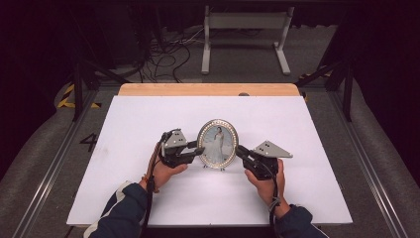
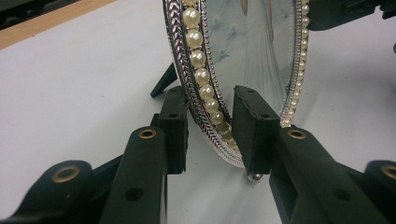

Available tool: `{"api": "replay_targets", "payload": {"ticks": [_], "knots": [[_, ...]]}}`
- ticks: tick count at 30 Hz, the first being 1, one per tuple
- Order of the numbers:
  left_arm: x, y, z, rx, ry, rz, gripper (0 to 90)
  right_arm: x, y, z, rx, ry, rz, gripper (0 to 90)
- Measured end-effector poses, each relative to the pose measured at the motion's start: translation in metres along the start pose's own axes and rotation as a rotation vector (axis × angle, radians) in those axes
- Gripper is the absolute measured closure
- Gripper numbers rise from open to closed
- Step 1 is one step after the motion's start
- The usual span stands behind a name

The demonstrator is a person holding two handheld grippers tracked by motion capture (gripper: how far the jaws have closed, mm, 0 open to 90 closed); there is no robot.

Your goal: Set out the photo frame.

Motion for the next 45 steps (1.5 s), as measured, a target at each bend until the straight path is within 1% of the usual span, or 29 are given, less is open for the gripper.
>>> {"api": "replay_targets", "payload": {"ticks": [4, 12, 15, 21, 27, 32, 34, 35, 36, 41, 45], "knots": [[-0.002, 0.000, 0.000, 0.005, 0.006, 0.007, 67.5, -0.001, 0.000, 0.000, 0.003, 0.000, 0.003, 81.7], [-0.004, 0.000, -0.002, 0.009, 0.003, 0.016, 69.1, -0.003, 0.001, 0.001, 0.003, -0.001, 0.002, 81.5], [-0.005, 0.000, -0.002, 0.011, 0.003, 0.017, 69.1, -0.004, 0.001, 0.002, 0.003, 0.003, 0.002, 81.4], [-0.007, -0.002, -0.002, 0.000, 0.015, 0.012, 69.1, -0.005, 0.001, 0.002, 0.002, 0.002, -0.004, 81.1], [-0.008, -0.002, -0.003, 0.006, 0.016, 0.010, 69.1, -0.006, 0.001, 0.003, 0.004, 0.009, -0.005, 81.1], [-0.010, -0.001, -0.005, 0.016, 0.020, 0.017, 69.0, -0.006, 0.002, 0.004, 0.006, 0.016, -0.009, 81.1], [-0.011, -0.001, -0.006, 0.014, 0.014, 0.018, 69.2, -0.006, 0.002, 0.004, 0.005, 0.015, -0.007, 80.8], [-0.011, -0.001, -0.006, 0.019, 0.017, 0.028, 69.2, -0.006, 0.002, 0.005, 0.006, 0.005, -0.011, 80.8], [-0.012, -0.001, -0.006, 0.021, 0.023, 0.029, 69.0, -0.006, 0.002, 0.005, 0.005, 0.003, -0.010, 80.8], [-0.012, -0.003, -0.007, 0.023, 0.022, 0.025, 68.8, -0.006, 0.004, 0.006, 0.009, 0.010, -0.015, 81.0], [-0.012, -0.003, -0.007, 0.032, 0.033, 0.037, 68.1, -0.005, 0.005, 0.006, 0.006, 0.014, -0.023, 81.0]]}}
Point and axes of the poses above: each handheld gripper's, and its own axes: z roughly forward along the jaws, y roughly out of its top, x roughly to its left, the point moved 1 cm from there along z, roughly forward along the jaws
